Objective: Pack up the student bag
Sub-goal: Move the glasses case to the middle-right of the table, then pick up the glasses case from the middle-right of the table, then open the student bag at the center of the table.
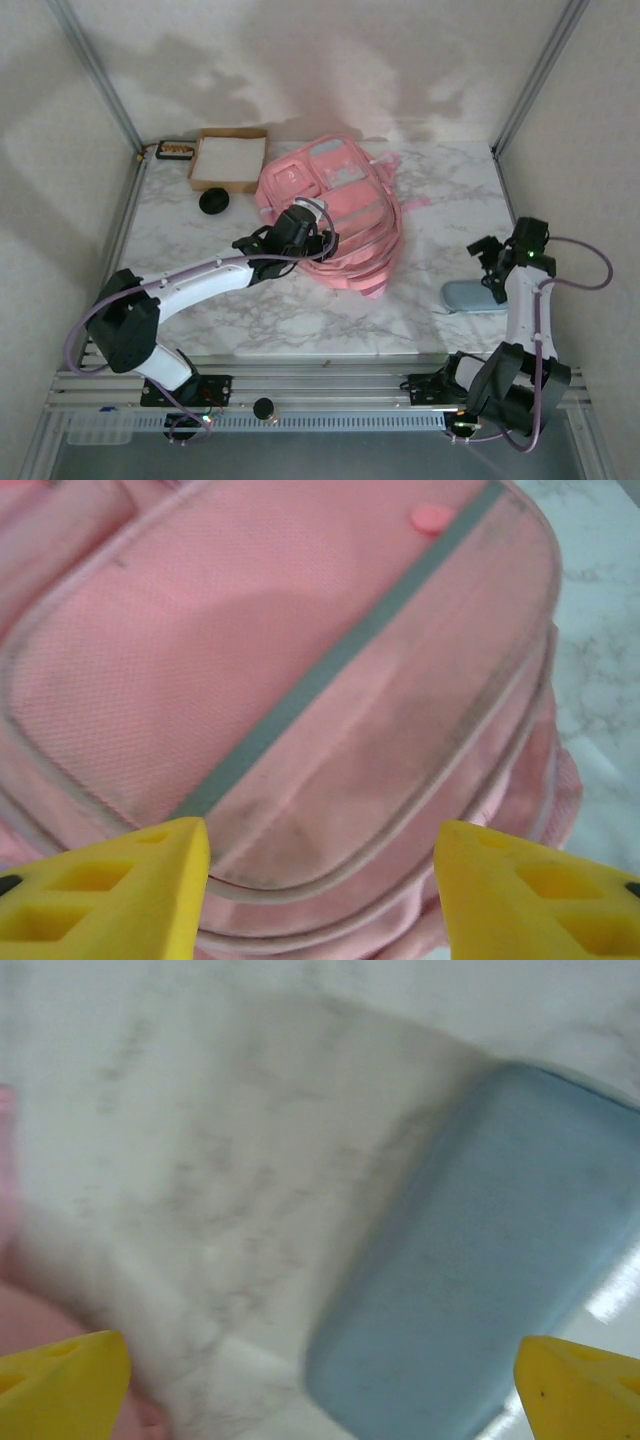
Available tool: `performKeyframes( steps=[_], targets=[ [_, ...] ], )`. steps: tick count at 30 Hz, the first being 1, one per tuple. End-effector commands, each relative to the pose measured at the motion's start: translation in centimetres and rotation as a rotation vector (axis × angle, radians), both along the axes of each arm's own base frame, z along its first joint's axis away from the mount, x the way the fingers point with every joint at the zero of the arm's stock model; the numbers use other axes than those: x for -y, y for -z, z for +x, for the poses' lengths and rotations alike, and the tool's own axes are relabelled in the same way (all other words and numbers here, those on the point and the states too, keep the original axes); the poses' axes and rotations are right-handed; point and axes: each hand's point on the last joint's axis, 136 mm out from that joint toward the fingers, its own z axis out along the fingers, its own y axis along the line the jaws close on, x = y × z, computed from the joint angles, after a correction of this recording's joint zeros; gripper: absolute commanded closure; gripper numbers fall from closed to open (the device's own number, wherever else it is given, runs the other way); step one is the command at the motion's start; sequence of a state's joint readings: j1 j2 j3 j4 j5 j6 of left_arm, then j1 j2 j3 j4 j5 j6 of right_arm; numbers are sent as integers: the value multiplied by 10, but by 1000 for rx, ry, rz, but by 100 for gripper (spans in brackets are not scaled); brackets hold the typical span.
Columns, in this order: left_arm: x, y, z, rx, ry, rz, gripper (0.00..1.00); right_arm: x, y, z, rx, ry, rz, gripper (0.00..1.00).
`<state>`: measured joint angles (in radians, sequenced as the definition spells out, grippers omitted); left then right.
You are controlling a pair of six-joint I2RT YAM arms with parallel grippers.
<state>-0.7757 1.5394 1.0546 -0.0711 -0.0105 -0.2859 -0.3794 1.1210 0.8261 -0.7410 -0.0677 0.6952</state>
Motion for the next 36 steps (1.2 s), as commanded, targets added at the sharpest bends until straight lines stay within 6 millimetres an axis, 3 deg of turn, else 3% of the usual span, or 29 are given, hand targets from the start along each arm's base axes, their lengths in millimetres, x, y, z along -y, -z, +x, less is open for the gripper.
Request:
performKeyframes(
  steps=[1,7,14,17,21,23,27,36],
  targets=[
    [12,-9,4,48,79,32,35,9,17,-18,-50,116,-21,1],
    [12,-4,6,55,102,87,28,0,45,-4,-118,85,8,1],
    [6,-2,7,43,69,95,20,-32,62,44,-127,-50,19,1],
    [6,-6,13,53,63,102,16,-45,62,64,-172,-156,-60,1],
    [9,-11,27,70,69,140,11,-31,54,49,-236,-136,-159,1],
    [9,-12,35,76,68,174,10,-28,56,35,-233,-60,-121,1],
    [19,-17,41,83,105,168,7,-35,47,44,-103,61,-44,1],
    [20,-4,59,49,131,188,5,-59,67,59,-110,285,90,1]
  ],
)
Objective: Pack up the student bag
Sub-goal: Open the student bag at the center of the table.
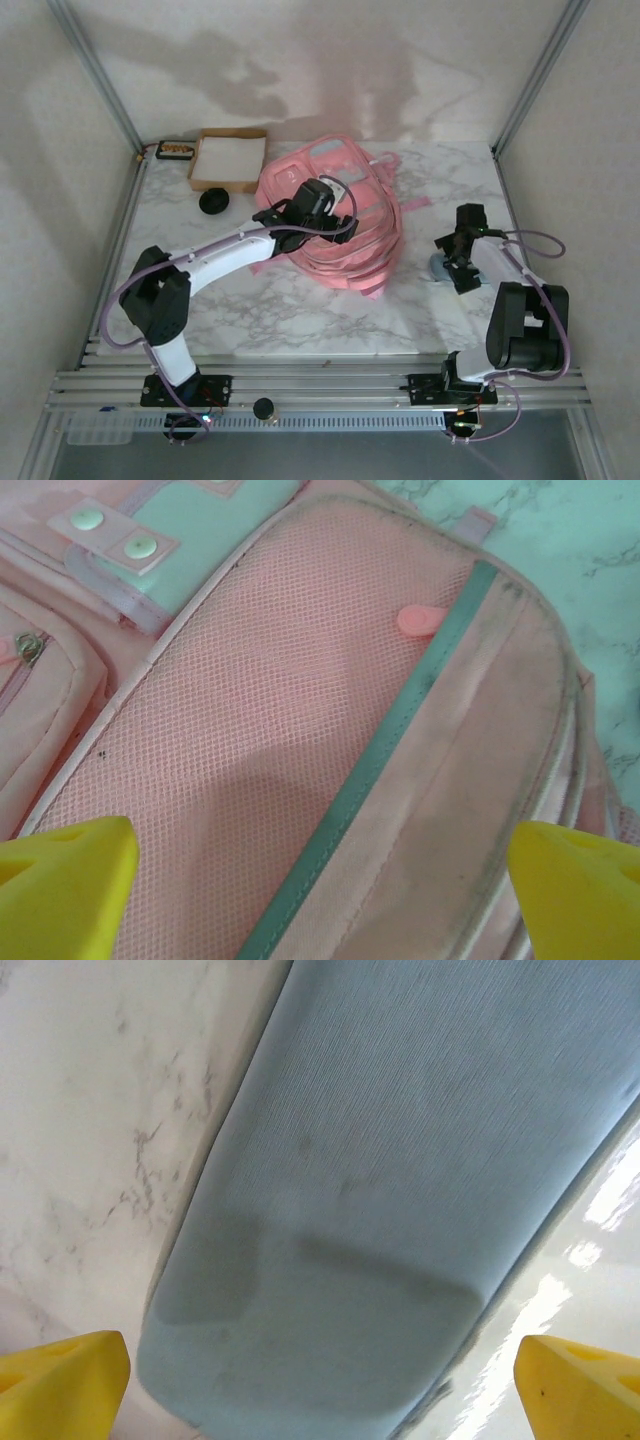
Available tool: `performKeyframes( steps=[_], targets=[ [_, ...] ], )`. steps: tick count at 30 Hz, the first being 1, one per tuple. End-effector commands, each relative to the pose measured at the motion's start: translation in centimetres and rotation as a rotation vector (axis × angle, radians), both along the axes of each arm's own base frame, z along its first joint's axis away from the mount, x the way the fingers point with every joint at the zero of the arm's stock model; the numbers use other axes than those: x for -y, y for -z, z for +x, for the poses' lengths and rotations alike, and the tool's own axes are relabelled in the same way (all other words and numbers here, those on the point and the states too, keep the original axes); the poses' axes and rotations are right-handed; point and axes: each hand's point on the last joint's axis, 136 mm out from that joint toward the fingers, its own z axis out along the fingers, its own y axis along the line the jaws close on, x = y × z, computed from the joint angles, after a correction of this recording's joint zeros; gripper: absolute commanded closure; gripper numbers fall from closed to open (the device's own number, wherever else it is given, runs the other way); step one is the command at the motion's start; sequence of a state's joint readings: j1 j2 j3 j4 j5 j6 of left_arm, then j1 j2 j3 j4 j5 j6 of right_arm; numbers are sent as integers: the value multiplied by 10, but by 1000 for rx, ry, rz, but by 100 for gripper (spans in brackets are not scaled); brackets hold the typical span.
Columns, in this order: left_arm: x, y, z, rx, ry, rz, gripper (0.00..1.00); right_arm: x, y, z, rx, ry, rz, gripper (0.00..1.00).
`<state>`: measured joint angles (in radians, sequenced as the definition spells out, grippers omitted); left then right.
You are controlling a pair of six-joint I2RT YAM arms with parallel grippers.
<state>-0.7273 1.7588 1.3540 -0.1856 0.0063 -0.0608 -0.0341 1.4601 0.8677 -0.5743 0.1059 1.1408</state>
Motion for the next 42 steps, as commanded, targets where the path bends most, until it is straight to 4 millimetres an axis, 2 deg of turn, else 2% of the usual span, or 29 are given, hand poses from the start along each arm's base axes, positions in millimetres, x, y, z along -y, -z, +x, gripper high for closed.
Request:
performKeyframes(
  steps=[1,4,8,11,15,21,25,29,32,36,42],
  targets=[
    [-5,6,6,-25,25,32,5,0,8,8,10,173,44,1],
    [-9,5,5,-22,27,46,5,3,6,18,-9,186,-17,1],
    [-17,8,7,-30,11,69,4,2,27,8,-88,164,-30,1],
    [-17,12,4,-39,38,83,4,1,30,1,-90,105,-43,10],
    [-6,21,-6,-32,133,148,3,6,24,-2,-115,-15,-92,19],
    [17,28,-21,45,273,265,1,0,13,3,-100,-219,-110,26],
    [27,44,-29,30,345,341,1,0,10,1,-91,-298,-123,31],
    [27,54,-20,63,327,436,1,-5,6,2,-65,-380,-112,31],
    [23,50,-2,108,277,496,7,-10,7,2,-54,-430,-88,31],
    [24,37,10,136,259,514,27,-10,9,-1,-57,-471,-89,30],
    [20,23,20,155,245,536,36,-15,17,-3,-48,-482,-53,31]
  ],
)
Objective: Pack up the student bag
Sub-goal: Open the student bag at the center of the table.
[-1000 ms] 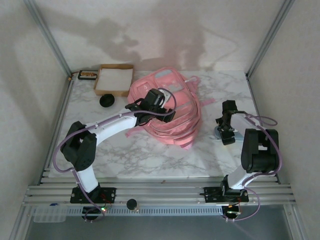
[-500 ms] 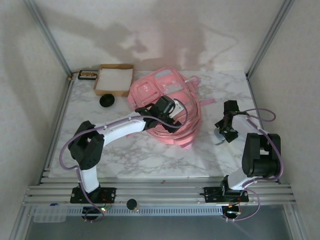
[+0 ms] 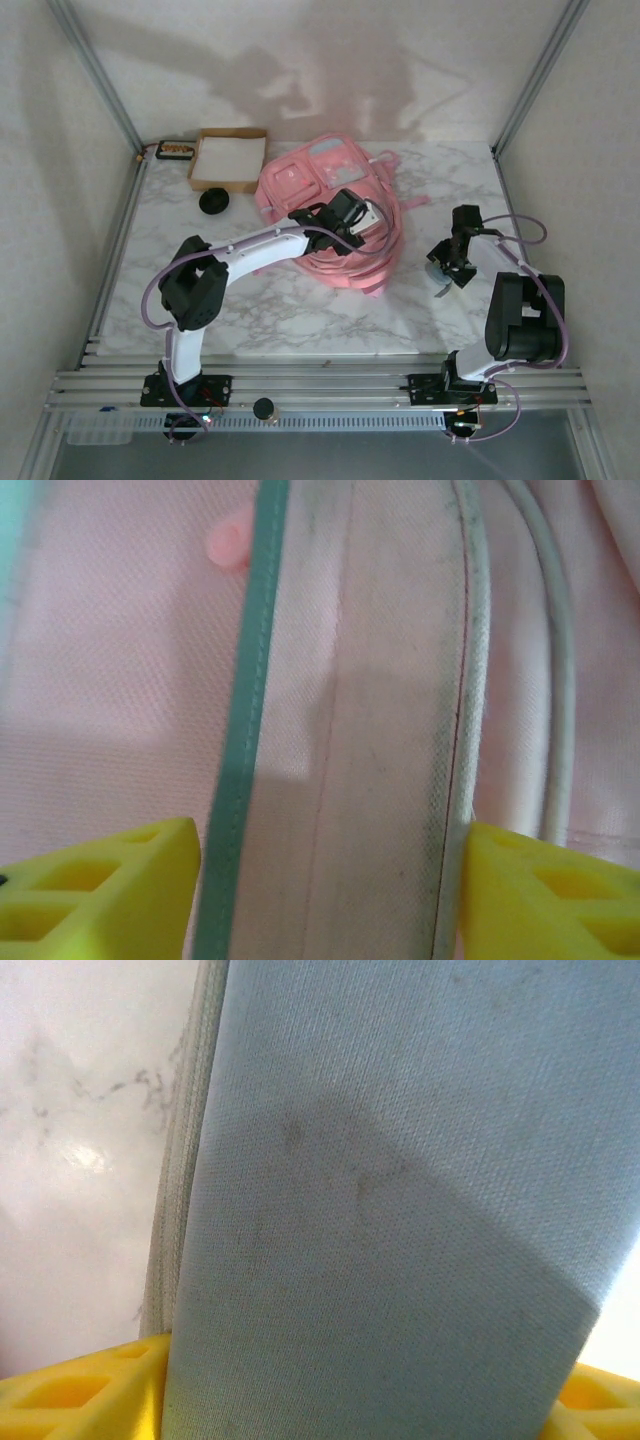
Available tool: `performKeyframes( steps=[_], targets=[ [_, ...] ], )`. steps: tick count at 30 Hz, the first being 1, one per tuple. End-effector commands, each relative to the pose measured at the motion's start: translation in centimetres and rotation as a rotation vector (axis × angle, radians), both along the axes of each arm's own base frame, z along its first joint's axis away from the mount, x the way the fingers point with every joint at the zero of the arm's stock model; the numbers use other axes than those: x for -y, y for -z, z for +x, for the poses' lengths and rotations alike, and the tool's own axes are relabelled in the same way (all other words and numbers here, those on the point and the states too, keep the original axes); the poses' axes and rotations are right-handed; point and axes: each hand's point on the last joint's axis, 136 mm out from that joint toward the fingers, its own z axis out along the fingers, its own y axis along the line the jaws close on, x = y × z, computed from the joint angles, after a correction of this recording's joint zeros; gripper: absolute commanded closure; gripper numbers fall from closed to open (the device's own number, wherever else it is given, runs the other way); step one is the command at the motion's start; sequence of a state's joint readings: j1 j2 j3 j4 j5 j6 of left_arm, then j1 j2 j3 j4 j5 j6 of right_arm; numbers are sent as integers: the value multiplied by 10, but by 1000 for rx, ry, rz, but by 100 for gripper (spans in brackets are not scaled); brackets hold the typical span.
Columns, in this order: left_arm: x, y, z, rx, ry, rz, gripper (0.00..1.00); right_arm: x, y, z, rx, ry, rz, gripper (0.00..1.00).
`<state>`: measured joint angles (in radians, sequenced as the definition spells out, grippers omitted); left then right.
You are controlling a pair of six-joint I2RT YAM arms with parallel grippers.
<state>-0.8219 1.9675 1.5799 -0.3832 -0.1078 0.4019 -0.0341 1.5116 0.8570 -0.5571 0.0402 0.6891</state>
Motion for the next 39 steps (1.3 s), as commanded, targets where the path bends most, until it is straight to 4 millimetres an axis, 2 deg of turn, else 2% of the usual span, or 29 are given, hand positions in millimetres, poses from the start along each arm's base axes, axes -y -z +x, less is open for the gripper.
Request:
performKeyframes(
  steps=[1,6,10,14,15,18,22,25,28,33,35,39],
  targets=[
    [-19,-21,25,74,-71,51,36,-5,0,1,17,-35,27,31],
    [-23,-31,27,27,-54,8,34,-11,1,0,14,-68,56,31],
    [-19,-15,18,-13,-36,36,36,-15,0,1,19,-84,75,30],
    [-13,3,7,18,-19,70,36,-16,-1,2,21,-89,77,30],
    [-14,4,8,38,-27,80,39,-15,-1,2,22,-86,76,30],
    [-25,-1,22,153,-108,86,60,-17,-4,4,34,-93,84,30],
    [-20,-24,26,201,-113,13,74,-23,-9,6,44,-119,111,31],
    [-15,-33,31,200,-122,0,100,-30,-15,5,49,-159,130,35],
    [-12,-43,33,186,-148,-26,100,-32,-30,4,79,-186,125,36],
    [3,-80,31,130,-188,-192,100,-47,-80,6,181,-271,136,38],
    [9,-92,31,105,-205,-254,100,-61,-103,9,239,-315,169,38],
    [24,-106,30,35,-237,-353,100,-112,-133,24,296,-435,259,38]
  ],
)
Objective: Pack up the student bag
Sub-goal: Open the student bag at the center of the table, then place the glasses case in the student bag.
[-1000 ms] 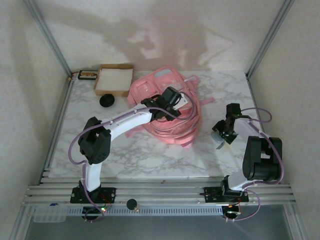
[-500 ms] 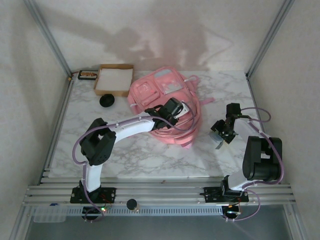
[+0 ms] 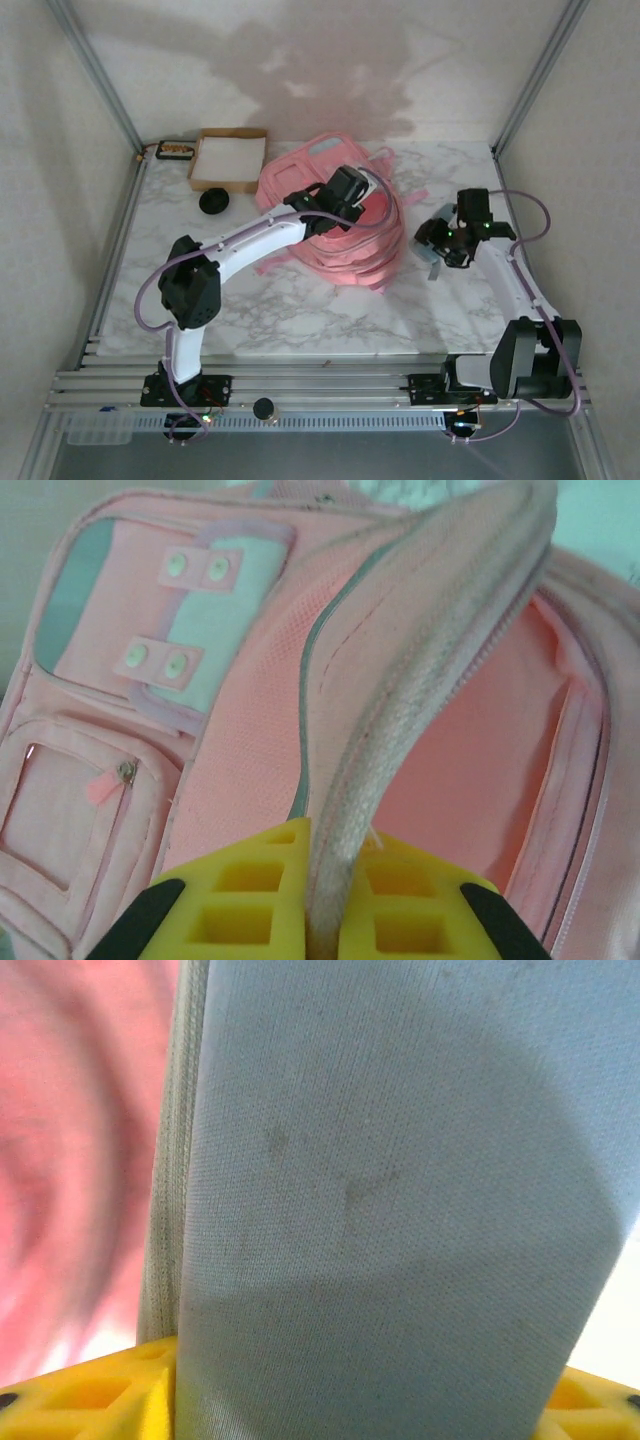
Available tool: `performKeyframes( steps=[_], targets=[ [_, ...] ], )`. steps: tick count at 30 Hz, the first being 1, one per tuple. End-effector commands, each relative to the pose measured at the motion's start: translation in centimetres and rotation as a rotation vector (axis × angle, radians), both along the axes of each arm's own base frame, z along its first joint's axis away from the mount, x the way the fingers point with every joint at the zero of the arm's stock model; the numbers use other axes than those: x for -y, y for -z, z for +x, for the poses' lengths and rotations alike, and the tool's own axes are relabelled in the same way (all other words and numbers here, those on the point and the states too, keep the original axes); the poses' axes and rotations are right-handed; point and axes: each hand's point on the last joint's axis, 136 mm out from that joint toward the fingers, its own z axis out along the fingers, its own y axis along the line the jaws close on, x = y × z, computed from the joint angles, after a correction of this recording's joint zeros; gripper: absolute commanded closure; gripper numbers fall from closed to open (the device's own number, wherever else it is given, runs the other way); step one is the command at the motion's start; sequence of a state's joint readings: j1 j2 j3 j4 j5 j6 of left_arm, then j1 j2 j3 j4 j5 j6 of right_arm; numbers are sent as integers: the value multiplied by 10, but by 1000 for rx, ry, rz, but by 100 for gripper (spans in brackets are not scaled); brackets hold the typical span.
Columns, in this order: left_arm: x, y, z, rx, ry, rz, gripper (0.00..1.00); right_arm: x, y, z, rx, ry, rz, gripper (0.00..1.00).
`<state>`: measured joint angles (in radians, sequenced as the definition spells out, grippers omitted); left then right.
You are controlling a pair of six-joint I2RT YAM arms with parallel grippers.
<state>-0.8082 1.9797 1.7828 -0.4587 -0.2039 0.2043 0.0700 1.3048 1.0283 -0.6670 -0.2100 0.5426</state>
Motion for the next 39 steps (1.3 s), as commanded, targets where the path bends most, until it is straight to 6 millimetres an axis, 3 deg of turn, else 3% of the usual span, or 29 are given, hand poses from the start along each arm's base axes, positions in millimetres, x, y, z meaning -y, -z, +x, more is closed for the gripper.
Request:
performKeyframes(
  steps=[1,4,7,11,16,20,23,24,26,29,32,34,36,39],
  targets=[
    [29,-40,-3,-30,-13,-217,100,-50,-27,7,24,-141,87,37],
    [37,-42,-5,-54,-30,-251,100,-86,-40,23,46,-221,105,36],
    [41,-45,-8,-68,-37,-299,100,-109,-29,38,5,-249,191,35],
    [31,-55,-2,-64,-122,-354,100,-113,-13,52,-40,-233,169,30],
    [38,-60,-4,-91,-105,-418,100,-141,-40,53,72,-318,288,14],
    [38,-59,-1,-96,-117,-429,100,-138,-46,47,70,-359,256,3],
    [37,-61,0,-98,-114,-437,100,-110,-35,45,47,-258,257,8],
    [37,-61,0,-99,-113,-440,100,-104,-34,45,53,-232,283,14],
    [37,-62,0,-104,-106,-443,100,-108,-48,49,126,-253,311,17],
    [38,-60,-2,-115,-95,-440,100,-122,-70,51,199,-325,371,13],
    [37,-60,-2,-116,-99,-443,100,-114,-67,54,193,-299,318,14],
    [39,-62,-2,-117,-95,-451,100,-112,-55,52,153,-291,294,24],
    [39,-63,-2,-116,-97,-456,100,-116,-45,44,106,-305,285,32],
    [36,-67,1,-118,-122,-474,100,-123,-47,26,85,-327,269,33]
  ],
)
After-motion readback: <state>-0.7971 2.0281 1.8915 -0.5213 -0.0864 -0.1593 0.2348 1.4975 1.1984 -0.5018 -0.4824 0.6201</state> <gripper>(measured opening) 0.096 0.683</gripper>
